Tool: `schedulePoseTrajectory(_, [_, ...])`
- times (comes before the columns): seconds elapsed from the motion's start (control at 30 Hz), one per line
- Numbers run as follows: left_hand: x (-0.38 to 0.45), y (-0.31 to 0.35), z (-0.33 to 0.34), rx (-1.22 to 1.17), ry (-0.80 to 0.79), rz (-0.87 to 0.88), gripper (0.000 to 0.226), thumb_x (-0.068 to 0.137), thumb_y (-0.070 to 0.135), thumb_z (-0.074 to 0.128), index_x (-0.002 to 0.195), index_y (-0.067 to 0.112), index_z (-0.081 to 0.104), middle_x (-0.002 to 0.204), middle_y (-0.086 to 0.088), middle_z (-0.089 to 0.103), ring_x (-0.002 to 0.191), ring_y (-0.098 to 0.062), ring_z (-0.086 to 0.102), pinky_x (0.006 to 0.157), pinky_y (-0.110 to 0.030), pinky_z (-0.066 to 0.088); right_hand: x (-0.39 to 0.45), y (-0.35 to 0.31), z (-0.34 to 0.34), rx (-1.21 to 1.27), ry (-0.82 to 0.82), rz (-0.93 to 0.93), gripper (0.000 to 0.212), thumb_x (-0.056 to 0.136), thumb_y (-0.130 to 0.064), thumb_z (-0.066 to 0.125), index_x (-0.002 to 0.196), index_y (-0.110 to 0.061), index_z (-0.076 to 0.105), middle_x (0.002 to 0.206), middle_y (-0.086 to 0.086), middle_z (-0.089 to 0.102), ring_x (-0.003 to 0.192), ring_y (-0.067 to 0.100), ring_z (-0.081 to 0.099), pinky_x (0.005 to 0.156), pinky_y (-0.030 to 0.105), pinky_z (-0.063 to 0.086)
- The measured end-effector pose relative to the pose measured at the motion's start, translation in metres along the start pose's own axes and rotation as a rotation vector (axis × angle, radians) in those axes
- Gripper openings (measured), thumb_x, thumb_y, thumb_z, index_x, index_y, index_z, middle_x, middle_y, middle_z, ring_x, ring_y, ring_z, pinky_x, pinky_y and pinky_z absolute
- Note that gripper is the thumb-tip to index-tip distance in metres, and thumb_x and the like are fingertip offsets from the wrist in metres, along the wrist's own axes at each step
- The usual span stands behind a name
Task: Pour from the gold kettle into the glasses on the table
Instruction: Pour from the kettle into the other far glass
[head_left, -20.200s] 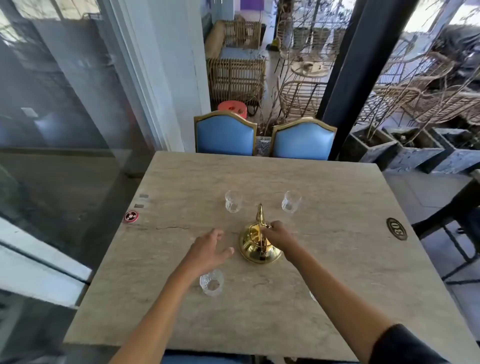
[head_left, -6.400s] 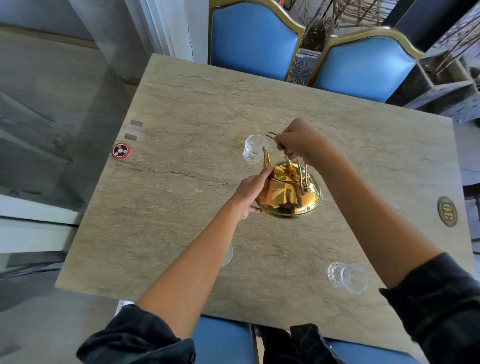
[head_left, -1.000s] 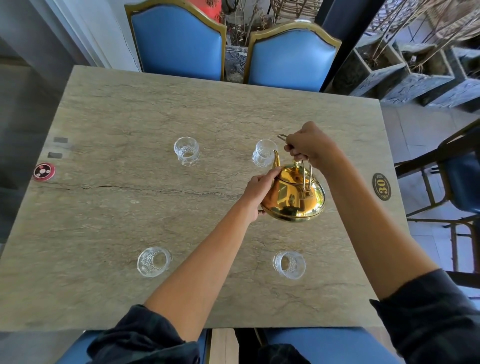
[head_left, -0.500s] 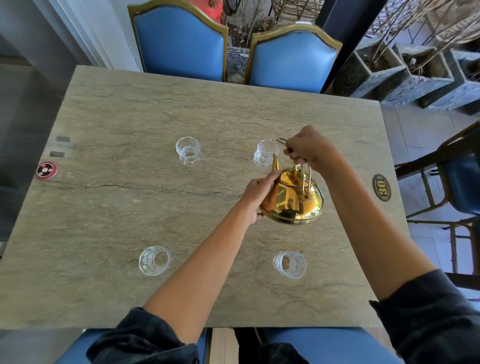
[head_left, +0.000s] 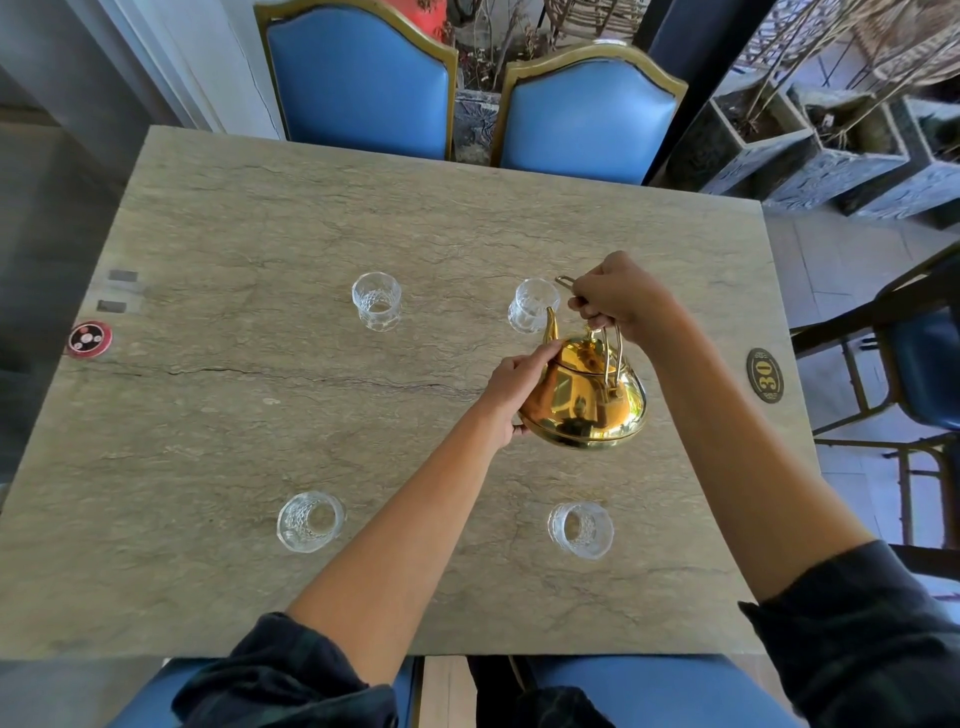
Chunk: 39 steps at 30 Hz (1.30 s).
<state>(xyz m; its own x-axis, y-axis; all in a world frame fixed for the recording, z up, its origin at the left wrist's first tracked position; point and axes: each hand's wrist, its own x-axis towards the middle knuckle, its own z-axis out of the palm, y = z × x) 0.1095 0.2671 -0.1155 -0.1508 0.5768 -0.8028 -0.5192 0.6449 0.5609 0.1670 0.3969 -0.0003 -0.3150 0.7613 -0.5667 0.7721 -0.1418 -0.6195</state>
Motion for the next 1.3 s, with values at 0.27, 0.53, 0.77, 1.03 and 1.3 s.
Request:
schedulePoseTrajectory(0.27, [0.003,0.001,0.0,0.012,0.001,-0.001,0.071,0.084,0.071,0.071,0.132,0.02,0.064,0.119,-0.01,0.076,0.096,-0.022,0.071,0.068,-0.032,0.054,0.003,0.001,0.0,0.025,0.003,0.013,0.016,0.095,0.002,0.047,0.081,0.002,0.055,0.07,0.012,0.061,0.049,0.015,0.044,0.047,0.027,0.031])
schedulePoseTrajectory(0.53, [0.005,0.002,0.002,0.006,0.004,-0.009,0.075,0.078,0.075,0.073,0.131,0.022,0.065,0.116,-0.008,0.077,0.101,-0.024,0.073,0.069,-0.034,0.057,0.006,0.001,-0.002,0.017,0.007,0.025,0.013,0.094,0.005,0.044,0.091,0.003,0.057,0.07,0.013,0.06,0.047,0.014,0.043,0.041,0.023,0.031])
schedulePoseTrajectory(0.77, [0.007,0.003,0.002,0.011,-0.003,-0.009,0.074,0.08,0.074,0.072,0.131,0.022,0.065,0.114,-0.008,0.078,0.097,-0.023,0.072,0.07,-0.034,0.056,0.006,0.0,-0.002,0.02,0.009,0.02,0.014,0.095,0.006,0.042,0.097,0.002,0.056,0.068,0.012,0.059,0.047,0.014,0.041,0.036,0.02,0.03])
schedulePoseTrajectory(1.03, [0.007,0.007,0.001,0.035,-0.026,0.004,0.072,0.083,0.072,0.071,0.131,0.019,0.066,0.109,-0.006,0.078,0.09,-0.02,0.07,0.071,-0.033,0.054,0.007,-0.001,-0.003,0.014,0.018,0.021,0.014,0.095,0.005,0.043,0.089,0.001,0.055,0.068,0.012,0.059,0.047,0.014,0.041,0.04,0.023,0.029])
schedulePoseTrajectory(1.3, [0.006,0.009,-0.002,0.057,-0.039,0.002,0.07,0.085,0.071,0.07,0.129,0.017,0.068,0.102,-0.005,0.077,0.09,-0.02,0.07,0.077,-0.034,0.054,0.01,0.0,0.001,0.008,0.022,0.024,0.014,0.094,0.006,0.043,0.091,0.004,0.056,0.067,0.012,0.06,0.044,0.014,0.041,0.038,0.023,0.028])
